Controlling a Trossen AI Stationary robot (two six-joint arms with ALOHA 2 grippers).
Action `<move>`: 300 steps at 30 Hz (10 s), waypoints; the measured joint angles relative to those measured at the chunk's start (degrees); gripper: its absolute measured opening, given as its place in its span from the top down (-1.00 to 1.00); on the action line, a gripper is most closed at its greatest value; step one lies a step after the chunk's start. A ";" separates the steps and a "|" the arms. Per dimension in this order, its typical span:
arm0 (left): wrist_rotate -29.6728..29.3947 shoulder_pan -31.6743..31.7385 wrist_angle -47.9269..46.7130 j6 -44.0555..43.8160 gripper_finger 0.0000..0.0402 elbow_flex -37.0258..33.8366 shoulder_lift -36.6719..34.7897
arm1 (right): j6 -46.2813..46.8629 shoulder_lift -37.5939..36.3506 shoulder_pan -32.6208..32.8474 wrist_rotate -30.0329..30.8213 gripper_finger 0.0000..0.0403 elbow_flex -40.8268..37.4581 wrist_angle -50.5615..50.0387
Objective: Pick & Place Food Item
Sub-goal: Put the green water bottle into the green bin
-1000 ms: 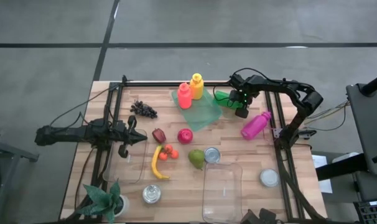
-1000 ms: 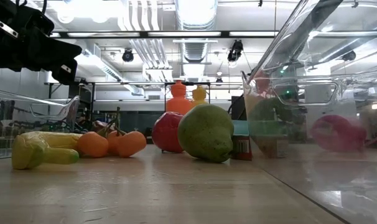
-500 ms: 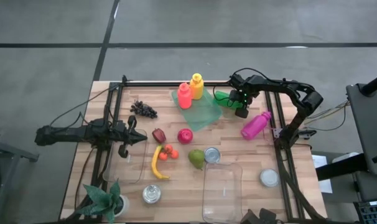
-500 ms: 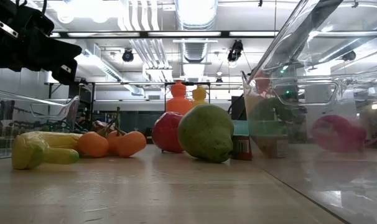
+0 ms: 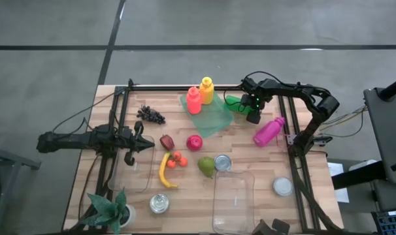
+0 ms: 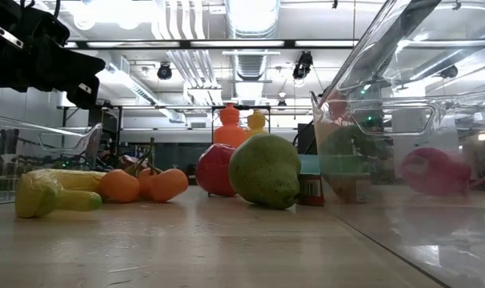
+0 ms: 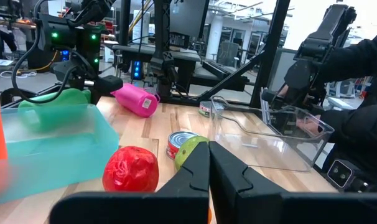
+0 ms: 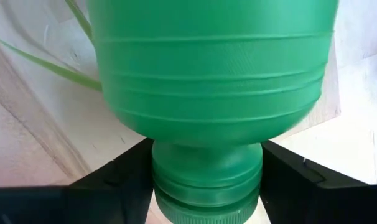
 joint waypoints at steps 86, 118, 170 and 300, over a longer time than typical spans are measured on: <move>0.00 0.01 0.01 0.00 1.00 0.01 -0.02 | 40.18 -24.94 -3.67 -37.29 -0.11 -0.02 -8.66; -0.02 0.01 0.00 0.00 1.00 0.01 0.00 | 112.73 -46.64 3.48 -53.36 -0.11 -22.46 28.97; -0.01 0.00 0.00 0.00 1.00 0.00 -0.01 | 166.09 -33.11 9.35 -38.25 -0.11 -24.15 71.14; -0.01 -0.01 0.00 0.00 1.00 0.02 0.00 | 183.58 4.52 25.04 -34.05 -0.11 -14.67 102.97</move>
